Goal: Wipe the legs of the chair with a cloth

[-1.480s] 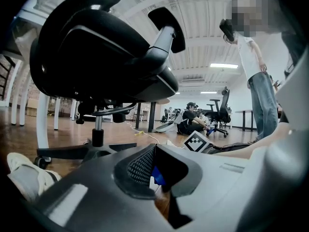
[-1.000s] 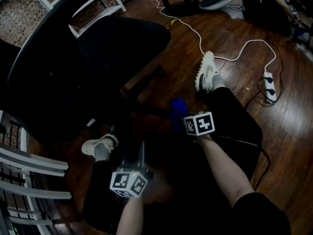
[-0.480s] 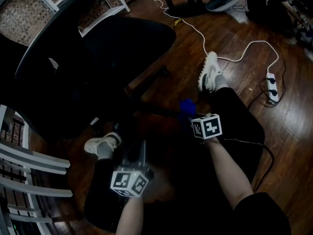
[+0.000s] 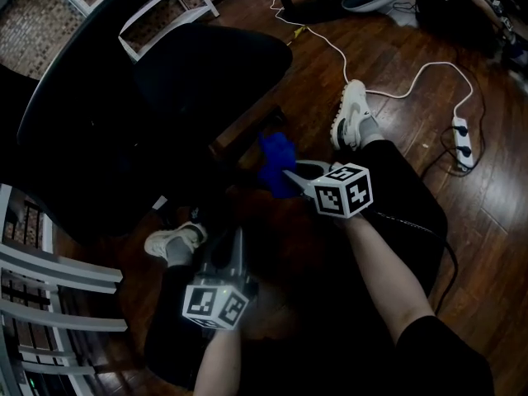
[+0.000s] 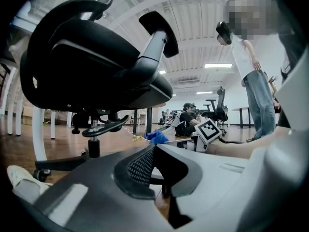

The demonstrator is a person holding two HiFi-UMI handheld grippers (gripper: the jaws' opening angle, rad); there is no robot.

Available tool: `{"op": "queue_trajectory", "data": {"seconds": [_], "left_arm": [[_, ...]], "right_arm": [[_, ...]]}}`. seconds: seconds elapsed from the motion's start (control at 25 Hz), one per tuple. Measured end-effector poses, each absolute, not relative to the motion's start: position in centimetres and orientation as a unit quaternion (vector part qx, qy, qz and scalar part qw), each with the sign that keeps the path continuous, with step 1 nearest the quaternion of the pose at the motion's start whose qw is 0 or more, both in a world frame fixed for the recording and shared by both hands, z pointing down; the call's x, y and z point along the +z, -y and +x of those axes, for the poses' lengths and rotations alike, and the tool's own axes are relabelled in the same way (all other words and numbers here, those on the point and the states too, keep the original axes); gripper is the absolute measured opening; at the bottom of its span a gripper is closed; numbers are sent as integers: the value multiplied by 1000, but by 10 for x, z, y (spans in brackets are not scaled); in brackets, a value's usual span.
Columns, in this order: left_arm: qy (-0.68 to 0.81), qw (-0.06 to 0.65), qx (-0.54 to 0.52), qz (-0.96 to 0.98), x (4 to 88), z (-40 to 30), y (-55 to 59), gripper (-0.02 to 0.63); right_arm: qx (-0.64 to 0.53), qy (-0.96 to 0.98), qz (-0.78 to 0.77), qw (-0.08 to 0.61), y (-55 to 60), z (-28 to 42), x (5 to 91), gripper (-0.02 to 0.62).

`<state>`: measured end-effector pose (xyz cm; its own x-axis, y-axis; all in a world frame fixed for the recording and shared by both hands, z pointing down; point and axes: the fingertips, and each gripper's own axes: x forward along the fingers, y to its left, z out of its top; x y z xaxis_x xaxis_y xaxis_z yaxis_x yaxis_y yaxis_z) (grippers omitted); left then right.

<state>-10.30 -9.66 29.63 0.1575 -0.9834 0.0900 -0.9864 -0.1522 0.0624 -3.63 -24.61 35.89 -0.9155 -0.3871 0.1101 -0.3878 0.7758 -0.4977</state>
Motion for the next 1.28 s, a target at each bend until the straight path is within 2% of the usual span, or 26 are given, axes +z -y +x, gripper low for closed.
{"op": "queue_trajectory", "data": {"seconds": [0.4, 0.64, 1.08, 1.28], "left_arm": [[646, 26, 61, 760, 284, -78, 146, 5], [649, 29, 94, 754, 302, -72, 183, 5], [658, 26, 133, 741, 306, -77, 242, 5], [670, 38, 154, 725, 322, -91, 260, 5]], "right_arm": [[303, 934, 175, -75, 291, -47, 343, 86], [273, 951, 138, -49, 287, -40, 368, 86], [274, 950, 136, -56, 362, -73, 364, 86], [312, 939, 118, -82, 377, -84, 383, 86]]}}
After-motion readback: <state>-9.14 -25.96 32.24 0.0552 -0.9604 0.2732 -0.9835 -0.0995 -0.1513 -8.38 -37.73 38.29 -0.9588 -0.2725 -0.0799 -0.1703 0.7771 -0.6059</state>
